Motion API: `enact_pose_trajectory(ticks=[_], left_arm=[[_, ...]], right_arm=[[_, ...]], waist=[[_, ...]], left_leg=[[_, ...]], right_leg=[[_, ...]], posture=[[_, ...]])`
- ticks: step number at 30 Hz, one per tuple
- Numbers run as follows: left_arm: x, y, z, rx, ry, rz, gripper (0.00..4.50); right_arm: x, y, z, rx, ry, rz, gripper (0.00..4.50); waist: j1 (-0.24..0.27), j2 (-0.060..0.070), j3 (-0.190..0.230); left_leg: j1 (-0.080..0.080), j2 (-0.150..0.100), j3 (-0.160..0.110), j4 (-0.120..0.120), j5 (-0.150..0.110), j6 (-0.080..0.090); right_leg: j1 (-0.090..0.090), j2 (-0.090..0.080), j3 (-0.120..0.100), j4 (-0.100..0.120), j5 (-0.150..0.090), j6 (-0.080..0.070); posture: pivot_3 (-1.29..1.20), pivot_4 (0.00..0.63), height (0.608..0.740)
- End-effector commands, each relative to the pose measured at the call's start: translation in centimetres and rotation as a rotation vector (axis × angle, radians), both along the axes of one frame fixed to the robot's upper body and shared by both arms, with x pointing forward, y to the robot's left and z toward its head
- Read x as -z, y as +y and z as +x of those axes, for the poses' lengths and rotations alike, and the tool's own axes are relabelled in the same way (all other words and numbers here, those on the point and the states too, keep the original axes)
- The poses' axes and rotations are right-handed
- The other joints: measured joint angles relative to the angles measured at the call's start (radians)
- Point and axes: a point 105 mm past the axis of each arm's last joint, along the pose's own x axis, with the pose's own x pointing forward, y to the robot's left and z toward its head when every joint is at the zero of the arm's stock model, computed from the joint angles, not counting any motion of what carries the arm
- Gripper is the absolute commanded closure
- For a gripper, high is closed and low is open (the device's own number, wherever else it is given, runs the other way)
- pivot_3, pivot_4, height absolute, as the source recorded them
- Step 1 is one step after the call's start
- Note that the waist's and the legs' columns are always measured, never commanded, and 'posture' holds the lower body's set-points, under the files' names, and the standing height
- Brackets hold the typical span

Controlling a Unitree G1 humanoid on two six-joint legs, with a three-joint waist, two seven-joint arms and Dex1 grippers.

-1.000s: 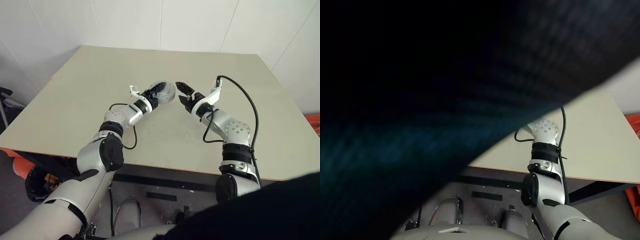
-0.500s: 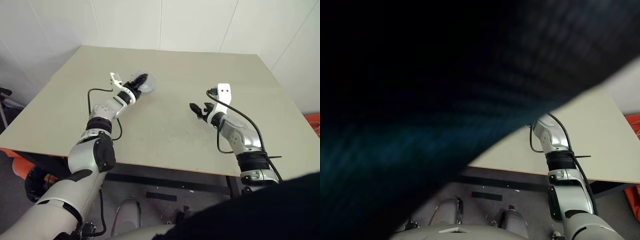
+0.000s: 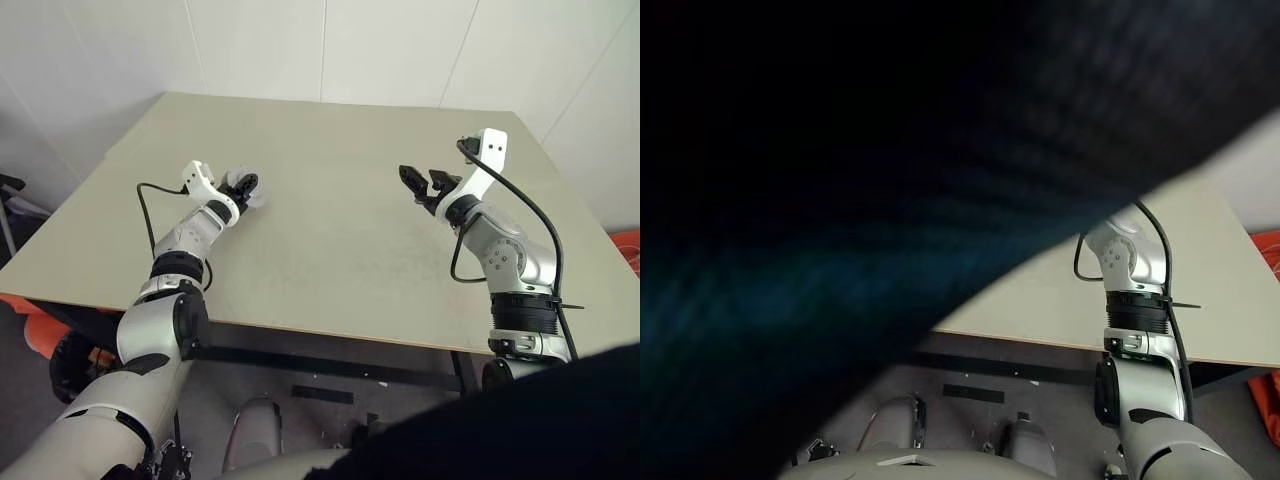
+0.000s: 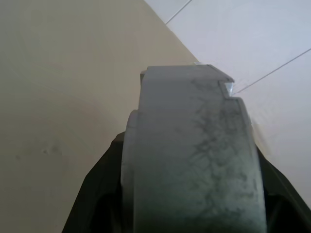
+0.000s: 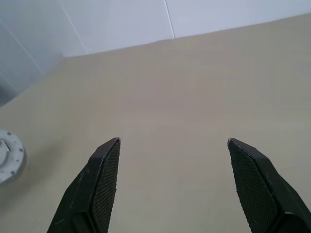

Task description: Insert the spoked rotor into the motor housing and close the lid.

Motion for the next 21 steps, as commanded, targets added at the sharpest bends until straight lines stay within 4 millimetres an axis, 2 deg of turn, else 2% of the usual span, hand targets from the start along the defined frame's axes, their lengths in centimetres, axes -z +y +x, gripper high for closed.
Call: enact_pose_trajectory(ticks=[1, 4, 8, 10, 12, 14, 21], left_arm=[[-2.3, 1.7, 0.4, -0.058, -0.09, 0.062, 2.42], [-1.1, 2.0, 0.1, -0.07, -0.054, 0.042, 2.42], [-0.7, 1.9, 0.1, -0.08, -0.03, -0.011, 2.42], [-0.8, 1.5, 0.1, -0.078, 0.002, -0.163, 2.42], [-1.0, 1.1, 0.0, -0.067, 0.04, -0.397, 2.42], [-1.1, 0.8, -0.1, -0.055, 0.055, -0.525, 2.42], [0.1, -0.3, -0.7, -0.01, 0.09, -0.562, 2.42]], right_arm=[[-2.7, -0.2, -0.2, 0.002, -0.079, 0.028, 0.53], [-2.6, -0.2, -0.1, 0.002, -0.075, 0.029, 0.53], [-2.4, -0.2, -0.1, 0.005, -0.068, 0.028, 0.53], [-2.3, -0.2, -0.1, 0.006, -0.066, 0.029, 0.53], [-2.3, -0.2, -0.1, 0.008, -0.064, 0.033, 0.53], [-2.2, -0.2, -0.1, 0.01, -0.062, 0.036, 0.53], [-2.0, -0.6, -0.1, 0.022, -0.052, 0.032, 0.53]], waist=[[-0.001, 0.0, 0.0], [0.0, 0.0, 0.0], [0.0, 0.0, 0.0], [-0.001, 0.0, 0.0], [-0.001, 0.0, 0.0], [0.0, 0.0, 0.0], [-0.001, 0.0, 0.0]], left_leg=[[0.0, 0.0, 0.0, 0.0, 0.0, 0.0], [0.0, 0.0, 0.0, 0.0, 0.0, 0.0], [0.0, 0.0, 0.0, 0.001, 0.001, -0.001], [0.0, 0.0, 0.0, 0.001, 0.001, -0.001], [0.0, 0.0, 0.0, 0.001, 0.001, -0.001], [0.0, 0.0, 0.0, 0.001, 0.001, -0.001], [0.0, -0.001, 0.0, 0.001, 0.001, -0.001]], right_leg=[[0.0, 0.0, 0.0, 0.0, 0.0, 0.0], [0.0, 0.0, 0.0, 0.001, 0.0, 0.0], [0.0, 0.0, 0.0, 0.002, 0.0, 0.0], [0.0, 0.0, 0.0, 0.002, 0.0, 0.0], [-0.001, 0.0, 0.0, 0.002, 0.0, 0.0], [-0.001, 0.0, 0.0, 0.003, 0.0, -0.001], [-0.001, -0.001, 0.001, 0.003, 0.0, -0.001]], posture=[[0.0, 0.0, 0.74], [0.0, 0.0, 0.74], [0.0, 0.0, 0.74], [0.0, 0.0, 0.74], [0.0, 0.0, 0.74], [0.0, 0.0, 0.74], [0.0, 0.0, 0.74]])
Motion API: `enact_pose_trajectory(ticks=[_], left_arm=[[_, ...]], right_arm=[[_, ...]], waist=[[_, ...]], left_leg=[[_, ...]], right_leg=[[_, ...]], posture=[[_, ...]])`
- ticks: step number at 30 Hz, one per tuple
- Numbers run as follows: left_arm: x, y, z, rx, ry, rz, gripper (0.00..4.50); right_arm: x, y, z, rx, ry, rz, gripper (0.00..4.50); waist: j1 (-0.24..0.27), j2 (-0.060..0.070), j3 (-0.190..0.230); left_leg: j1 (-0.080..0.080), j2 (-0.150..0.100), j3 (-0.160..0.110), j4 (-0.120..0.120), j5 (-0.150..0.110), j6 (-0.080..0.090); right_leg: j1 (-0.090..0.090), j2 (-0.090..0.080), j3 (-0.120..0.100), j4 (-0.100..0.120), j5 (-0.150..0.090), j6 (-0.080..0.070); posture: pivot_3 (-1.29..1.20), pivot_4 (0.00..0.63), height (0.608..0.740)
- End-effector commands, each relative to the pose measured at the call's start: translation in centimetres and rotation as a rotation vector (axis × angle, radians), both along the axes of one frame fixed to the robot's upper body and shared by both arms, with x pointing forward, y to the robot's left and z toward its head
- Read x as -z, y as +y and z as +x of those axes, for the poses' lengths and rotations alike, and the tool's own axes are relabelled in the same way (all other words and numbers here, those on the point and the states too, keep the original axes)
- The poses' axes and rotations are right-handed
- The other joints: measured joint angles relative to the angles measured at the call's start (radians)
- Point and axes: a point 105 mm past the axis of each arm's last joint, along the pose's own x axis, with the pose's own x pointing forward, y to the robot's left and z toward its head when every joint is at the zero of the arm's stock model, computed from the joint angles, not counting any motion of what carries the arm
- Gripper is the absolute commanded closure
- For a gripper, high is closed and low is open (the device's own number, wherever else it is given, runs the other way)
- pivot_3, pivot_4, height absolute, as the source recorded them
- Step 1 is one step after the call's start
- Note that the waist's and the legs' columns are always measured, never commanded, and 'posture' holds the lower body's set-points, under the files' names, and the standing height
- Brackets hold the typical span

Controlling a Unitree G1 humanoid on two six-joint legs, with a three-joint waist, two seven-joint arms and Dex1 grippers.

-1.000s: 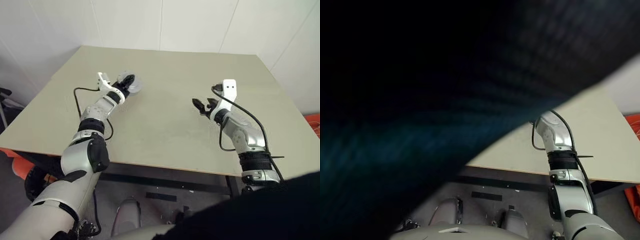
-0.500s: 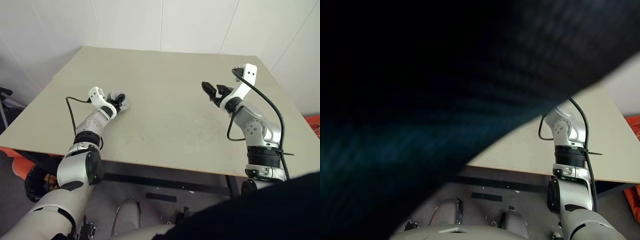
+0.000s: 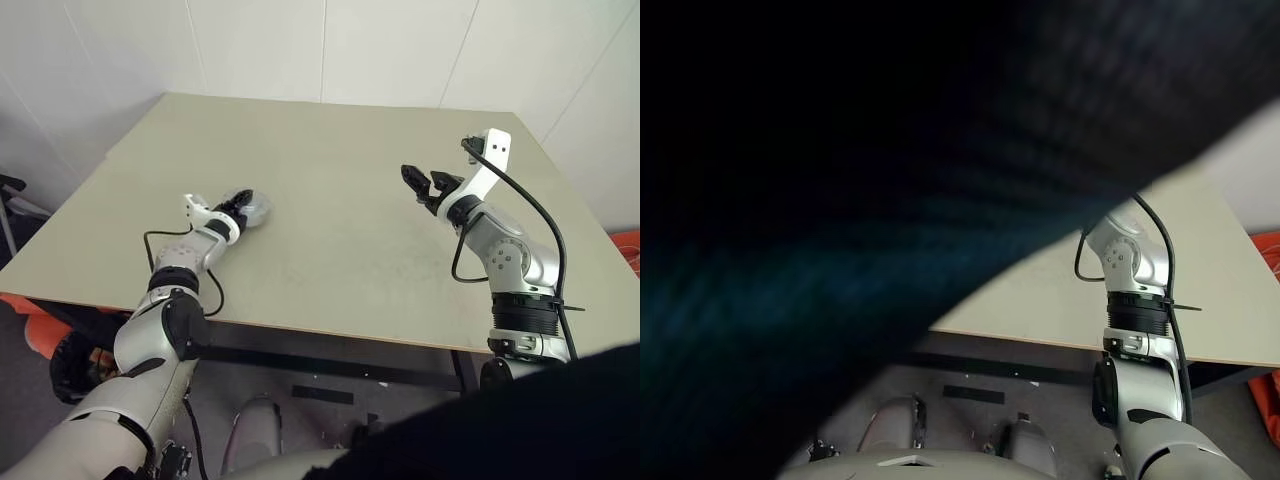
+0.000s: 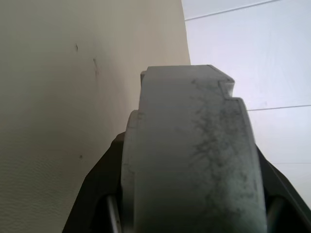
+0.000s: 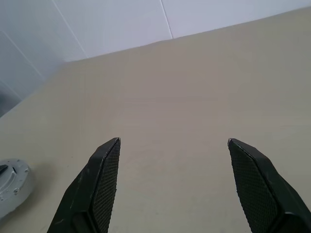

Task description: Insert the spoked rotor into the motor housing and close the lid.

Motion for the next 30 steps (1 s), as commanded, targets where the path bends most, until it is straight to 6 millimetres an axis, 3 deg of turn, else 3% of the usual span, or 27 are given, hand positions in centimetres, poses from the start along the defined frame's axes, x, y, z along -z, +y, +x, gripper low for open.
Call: enact_pose_trajectory(ticks=[1, 3, 10, 11, 19, 30], left_arm=[[-2.6, 0.3, 0.7, -0.008, -0.095, -0.013, 2.42], [-2.4, 0.4, 0.6, -0.01, -0.093, 0.009, 2.42], [-1.4, 1.4, 0.7, -0.057, -0.045, 0.058, 0.17], [-1.2, 1.6, 0.7, -0.068, -0.024, 0.064, 0.05], [-1.7, 2.9, 0.8, -0.094, 0.003, 0.116, 0.05], [-2.5, 6.9, 0.4, -0.169, 0.054, 0.286, 0.05]], right_arm=[[-2.3, -0.4, 0.0, 0.011, -0.074, 0.007, 0.53], [-2.3, -0.4, 0.0, 0.013, -0.074, 0.006, 0.53], [-2.4, -0.7, 0.0, 0.03, -0.075, 0.008, 0.49], [-2.4, -0.7, 0.1, 0.031, -0.075, 0.008, 0.49], [-2.4, -0.7, 0.2, 0.034, -0.069, 0.017, 0.49], [-2.2, -0.9, 0.3, 0.039, -0.054, 0.024, 0.49]], waist=[[-0.001, 0.0, 0.0], [-0.001, 0.0, 0.0], [-0.001, 0.0, 0.0], [-0.001, 0.0, 0.0], [-0.009, 0.0, 0.0], [-0.02, 0.0, 0.0]], left_leg=[[0.0, 0.0, 0.0, 0.0, 0.0, 0.0], [0.0, 0.0, 0.0, 0.0, 0.0, 0.0], [0.0, 0.0, 0.0, 0.0, 0.0, 0.0], [0.0, 0.0, 0.0, 0.0, 0.0, 0.0], [0.006, 0.001, 0.0, -0.001, 0.002, -0.003], [0.005, 0.001, 0.0, -0.001, 0.002, -0.003]], right_leg=[[0.0, 0.0, 0.0, 0.0, 0.0, 0.0], [0.0, 0.0, 0.0, 0.0, 0.0, 0.0], [0.0, 0.0, 0.0, 0.0, 0.0, 0.0], [0.0, 0.0, 0.0, 0.0, 0.0, 0.0], [0.002, 0.002, 0.003, 0.001, 0.0, 0.001], [0.001, 0.002, 0.004, 0.002, 0.0, 0.001]], posture=[[0.0, 0.0, 0.74], [0.0, 0.0, 0.74], [0.0, 0.0, 0.74], [0.0, 0.0, 0.74], [0.0, 0.0, 0.74], [0.0, 0.0, 0.74]])
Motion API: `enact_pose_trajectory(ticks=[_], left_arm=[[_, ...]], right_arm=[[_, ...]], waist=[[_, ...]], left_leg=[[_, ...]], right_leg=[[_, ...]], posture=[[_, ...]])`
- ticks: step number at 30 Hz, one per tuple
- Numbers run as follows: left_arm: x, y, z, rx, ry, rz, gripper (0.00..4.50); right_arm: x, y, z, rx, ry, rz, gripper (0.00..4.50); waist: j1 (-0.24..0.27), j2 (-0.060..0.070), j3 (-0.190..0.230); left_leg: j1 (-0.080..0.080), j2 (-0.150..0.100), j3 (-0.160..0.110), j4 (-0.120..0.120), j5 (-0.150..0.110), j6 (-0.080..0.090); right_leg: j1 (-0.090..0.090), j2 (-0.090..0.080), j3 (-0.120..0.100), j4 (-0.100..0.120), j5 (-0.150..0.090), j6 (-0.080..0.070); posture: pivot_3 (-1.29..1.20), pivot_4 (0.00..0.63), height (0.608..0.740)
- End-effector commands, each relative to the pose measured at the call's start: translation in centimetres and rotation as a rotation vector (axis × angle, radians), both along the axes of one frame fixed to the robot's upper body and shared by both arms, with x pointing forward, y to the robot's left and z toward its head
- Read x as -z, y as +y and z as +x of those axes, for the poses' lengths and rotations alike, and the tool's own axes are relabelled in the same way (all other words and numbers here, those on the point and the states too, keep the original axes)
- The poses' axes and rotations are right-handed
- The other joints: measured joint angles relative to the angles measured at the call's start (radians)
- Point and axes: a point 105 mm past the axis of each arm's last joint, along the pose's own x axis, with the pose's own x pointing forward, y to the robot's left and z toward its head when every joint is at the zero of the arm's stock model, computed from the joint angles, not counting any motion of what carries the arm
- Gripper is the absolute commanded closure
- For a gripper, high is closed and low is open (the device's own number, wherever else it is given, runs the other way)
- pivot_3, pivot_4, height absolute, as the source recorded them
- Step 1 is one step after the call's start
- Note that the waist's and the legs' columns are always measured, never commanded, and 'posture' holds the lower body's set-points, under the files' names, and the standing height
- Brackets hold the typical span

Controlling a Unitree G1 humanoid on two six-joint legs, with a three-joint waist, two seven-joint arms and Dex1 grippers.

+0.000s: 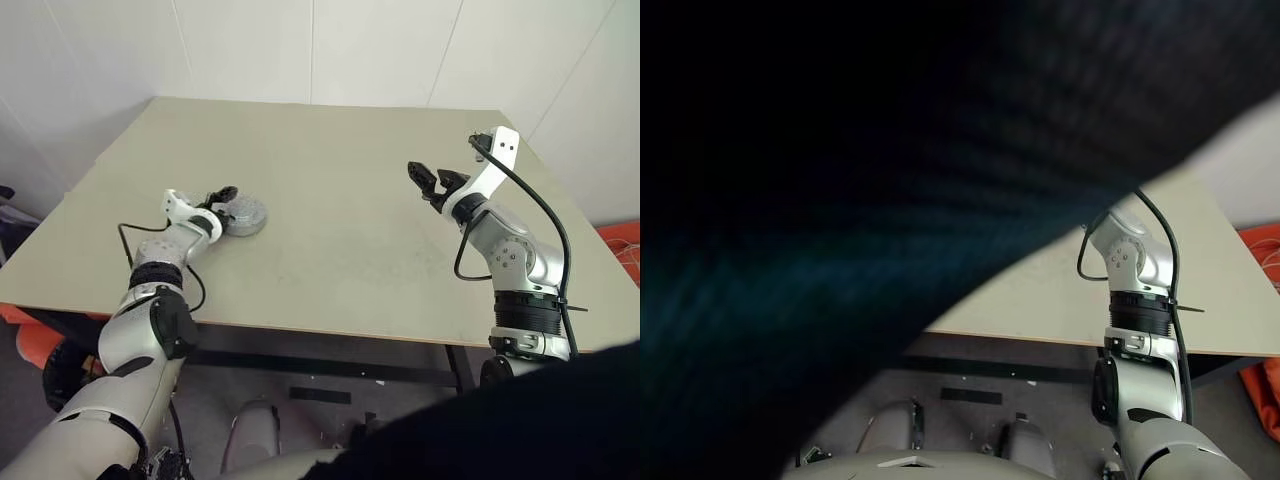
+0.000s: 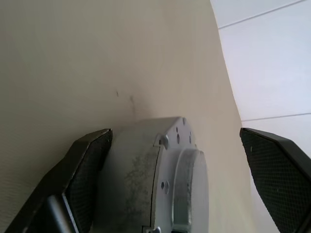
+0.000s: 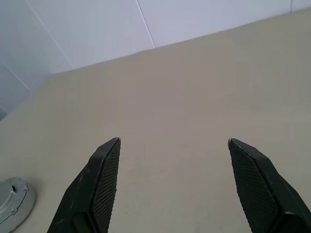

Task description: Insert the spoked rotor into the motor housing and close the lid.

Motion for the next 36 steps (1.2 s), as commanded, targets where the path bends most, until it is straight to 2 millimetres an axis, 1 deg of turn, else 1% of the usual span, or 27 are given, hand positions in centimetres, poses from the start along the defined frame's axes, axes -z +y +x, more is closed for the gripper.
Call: enact_pose_trajectory(ticks=[1, 6, 10, 13, 15, 17, 19, 22, 25, 27, 32, 34, 36], left_arm=[[-2.4, 2.1, 0.3, -0.054, -0.056, 0.081, 0.05], [-3.0, 2.6, 0.3, -0.053, -0.064, 0.162, 0.05], [-4.1, 1.5, 0.6, 0.0, -0.118, 0.231, 0.05], [-4.8, -0.5, 0.7, 0.104, -0.19, 0.366, 0.05], [-5.6, -2.5, 0.4, 0.201, -0.284, 0.473, 0.05], [-6.5, -4.3, 0.0, 0.282, -0.378, 0.541, 0.05], [-7.2, -5.6, -0.5, 0.343, -0.446, 0.59, 0.05], [-8.3, -7.4, -1.2, 0.42, -0.543, 0.611, 0.05], [-8.6, -9.1, -2.2, 0.514, -0.622, 0.661, 0.05], [-8.5, -9.6, -2.8, 0.554, -0.655, 0.704, 0.05], [-8.7, -10.2, -3.8, 0.6, -0.741, 0.821, 0.05], [-8.5, -10.2, -4.1, 0.597, -0.776, 0.847, 0.05], [-7.9, -10.2, -4.6, 0.597, -0.814, 0.888, 0.05]], right_arm=[[-1.9, -0.1, 0.2, -0.001, -0.053, 0.007, 0.49], [-1.8, -0.1, 0.3, -0.004, -0.049, 0.01, 0.49], [-1.8, -0.2, 0.4, 0.0, -0.047, 0.002, 0.49], [-1.7, -0.3, 0.2, -0.002, -0.05, -0.05, 0.49], [-1.5, -0.2, -0.2, -0.028, -0.053, -0.112, 0.49], [-1.2, 0.0, -0.5, -0.054, -0.06, -0.17, 0.49], [-0.9, 0.3, -0.8, -0.081, -0.067, -0.208, 0.49], [-0.1, 1.1, -1.5, -0.15, -0.071, -0.268, 0.49], [0.9, 1.8, -2.8, -0.229, -0.085, -0.376, 0.49], [1.2, 1.9, -3.4, -0.255, -0.105, -0.424, 0.49], [1.3, 1.5, -4.6, -0.278, -0.165, -0.44, 0.49], [1.6, 1.4, -4.8, -0.284, -0.178, -0.447, 0.49], [2.0, 1.3, -4.7, -0.269, -0.194, -0.417, 0.49]], waist=[[0.0, 0.0, 0.0], [0.004, 0.0, 0.0], [0.004, 0.0, 0.0], [0.004, 0.0, 0.0], [0.004, 0.0, 0.0], [0.006, 0.0, 0.0], [0.005, 0.0, 0.0], [0.005, 0.0, 0.0], [0.004, 0.0, 0.0], [0.003, 0.0, 0.0], [0.0, 0.0, 0.0], [-0.003, 0.0, 0.0], [-0.004, 0.0, 0.0]], left_leg=[[0.0, 0.0, 0.0, 0.0, 0.0, 0.0], [0.0, 0.0, 0.0, 0.0, 0.0, 0.0], [0.0, 0.0, 0.0, 0.0, 0.0, -0.001], [0.0, 0.0, 0.0, 0.0, 0.001, -0.001], [-0.001, -0.001, 0.0, 0.0, 0.001, -0.001], [-0.002, -0.001, 0.0, 0.0, 0.0, -0.001], [-0.002, 0.0, 0.0, 0.0, 0.0, -0.001], [-0.002, 0.0, 0.0, 0.0, 0.0, -0.001], [-0.002, 0.0, 0.001, 0.0, 0.0, -0.001], [-0.001, 0.0, 0.001, 0.0, 0.0, 0.0], [-0.001, 0.0, 0.001, 0.0, -0.001, 0.002], [0.0, 0.0, 0.001, 0.0, -0.002, 0.003], [0.0, 0.0, 0.001, 0.0, -0.002, 0.004]], right_leg=[[0.0, 0.0, 0.0, 0.0, 0.0, 0.0], [0.0, 0.0, 0.0, 0.0, 0.0, 0.0], [0.0, -0.001, 0.0, 0.0, 0.0, 0.0], [0.0, 0.0, 0.0, 0.0, 0.0, 0.0], [0.0, -0.001, 0.0, 0.0, 0.0, 0.0], [0.0, -0.001, -0.001, -0.001, 0.0, 0.0], [0.0, -0.001, -0.001, -0.001, 0.0, 0.0], [-0.001, 0.0, -0.001, 0.0, 0.0, 0.0], [-0.001, -0.001, 0.0, 0.0, 0.0, 0.0], [0.0, -0.001, 0.0, 0.0, 0.0, 0.0], [-0.001, 0.0, 0.001, 0.0, 0.0, 0.0], [0.0, 0.0, 0.001, 0.0, 0.0, 0.0], [0.0, 0.0, 0.001, 0.0, 0.0, 0.0]], posture=[[0.0, 0.0, 0.74], [0.0, 0.0, 0.74], [0.0, 0.0, 0.74], [0.0, 0.0, 0.74], [0.0, 0.0, 0.74], [0.0, 0.0, 0.74], [0.0, 0.0, 0.74], [0.0, 0.0, 0.74], [0.0, 0.0, 0.74], [0.0, 0.0, 0.74], [0.0, 0.0, 0.74], [0.0, 0.0, 0.74], [0.0, 0.0, 0.74]])
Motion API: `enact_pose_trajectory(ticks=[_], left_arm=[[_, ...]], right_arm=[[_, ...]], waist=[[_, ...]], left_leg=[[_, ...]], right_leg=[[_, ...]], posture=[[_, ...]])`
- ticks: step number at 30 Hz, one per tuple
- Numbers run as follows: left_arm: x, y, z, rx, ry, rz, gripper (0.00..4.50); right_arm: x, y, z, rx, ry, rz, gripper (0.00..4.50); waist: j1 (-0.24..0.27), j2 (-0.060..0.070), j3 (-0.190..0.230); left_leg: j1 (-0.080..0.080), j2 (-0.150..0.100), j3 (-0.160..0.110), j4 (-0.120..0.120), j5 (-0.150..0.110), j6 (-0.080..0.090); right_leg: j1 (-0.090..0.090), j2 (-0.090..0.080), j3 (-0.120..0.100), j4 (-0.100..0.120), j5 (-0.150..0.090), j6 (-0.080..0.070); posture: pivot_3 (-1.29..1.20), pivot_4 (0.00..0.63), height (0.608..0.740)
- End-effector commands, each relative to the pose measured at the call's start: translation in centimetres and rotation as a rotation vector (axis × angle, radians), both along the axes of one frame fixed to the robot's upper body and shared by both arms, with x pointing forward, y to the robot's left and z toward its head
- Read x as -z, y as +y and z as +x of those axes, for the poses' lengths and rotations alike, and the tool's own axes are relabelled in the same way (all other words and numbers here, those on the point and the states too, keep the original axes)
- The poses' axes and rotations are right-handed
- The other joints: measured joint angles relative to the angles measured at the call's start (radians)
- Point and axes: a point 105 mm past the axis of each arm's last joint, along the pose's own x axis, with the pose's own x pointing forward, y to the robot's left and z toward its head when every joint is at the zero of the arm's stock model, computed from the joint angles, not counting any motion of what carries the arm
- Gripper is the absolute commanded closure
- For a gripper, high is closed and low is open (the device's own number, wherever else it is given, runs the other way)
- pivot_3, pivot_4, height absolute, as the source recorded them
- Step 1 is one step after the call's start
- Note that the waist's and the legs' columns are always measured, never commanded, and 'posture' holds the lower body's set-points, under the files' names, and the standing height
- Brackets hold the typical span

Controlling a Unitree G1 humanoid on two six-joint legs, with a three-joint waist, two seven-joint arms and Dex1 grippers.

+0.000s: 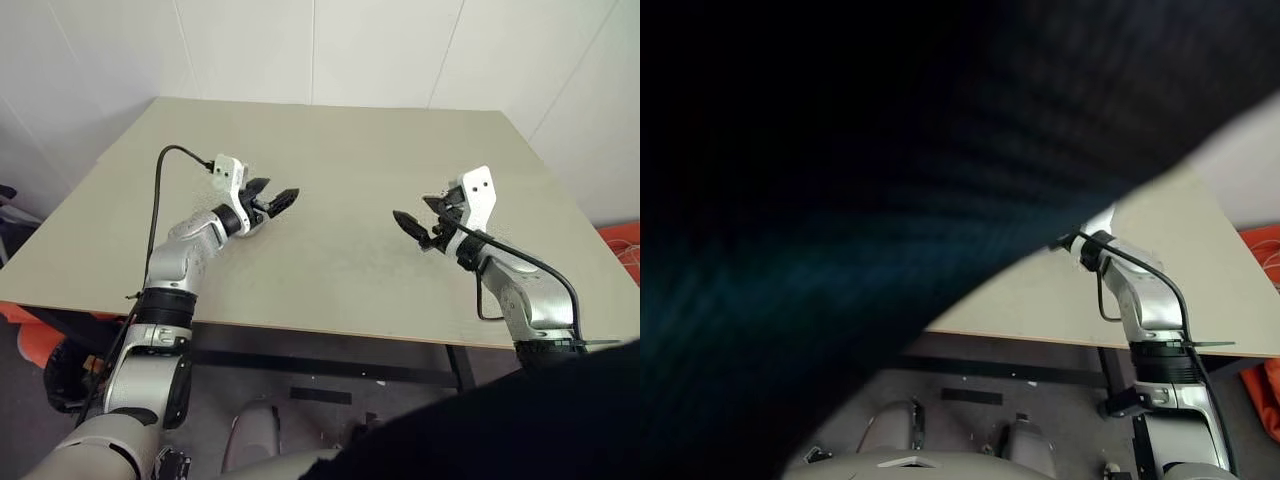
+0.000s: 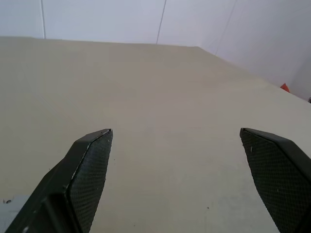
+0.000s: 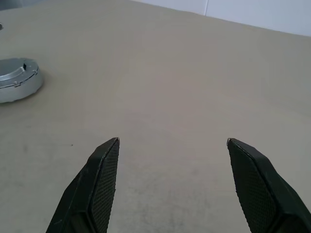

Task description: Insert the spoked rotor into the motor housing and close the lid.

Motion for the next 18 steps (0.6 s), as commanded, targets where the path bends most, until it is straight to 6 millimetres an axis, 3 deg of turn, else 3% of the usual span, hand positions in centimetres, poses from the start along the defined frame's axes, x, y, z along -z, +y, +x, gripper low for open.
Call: enact_pose_trajectory(ticks=[1, 9, 18], left_arm=[[-1.0, -0.2, -0.8, 0.025, -0.152, 0.052, 0.05], [0.1, -0.3, -1.1, 0.003, -0.167, 0.04, 0.05], [0.6, -1.1, -1.0, -0.017, -0.176, 0.061, 0.05]], right_arm=[[-1.7, -0.3, 0.0, 0.006, -0.11, 0.035, 0.49], [-0.3, -1.5, 1.0, 0.094, -0.169, 0.023, 0.49], [0.4, -0.8, 1.1, 0.098, -0.17, 0.033, 0.49]], waist=[[-0.002, 0.0, 0.0], [-0.003, 0.0, 0.0], [-0.005, 0.0, 0.0]], left_leg=[[0.0, 0.0, 0.0, 0.0, 0.0, 0.0], [0.0, 0.0, 0.001, 0.0, 0.0, 0.001], [0.001, 0.0, 0.002, 0.0, -0.001, 0.002]], right_leg=[[0.0, 0.0, 0.0, 0.0, 0.0, 0.0], [0.0, 0.0, 0.001, 0.0, 0.0, 0.0], [0.0, 0.0, 0.002, 0.0, 0.0, 0.0]], posture=[[0.0, 0.0, 0.74], [0.0, 0.0, 0.74], [0.0, 0.0, 0.74]])
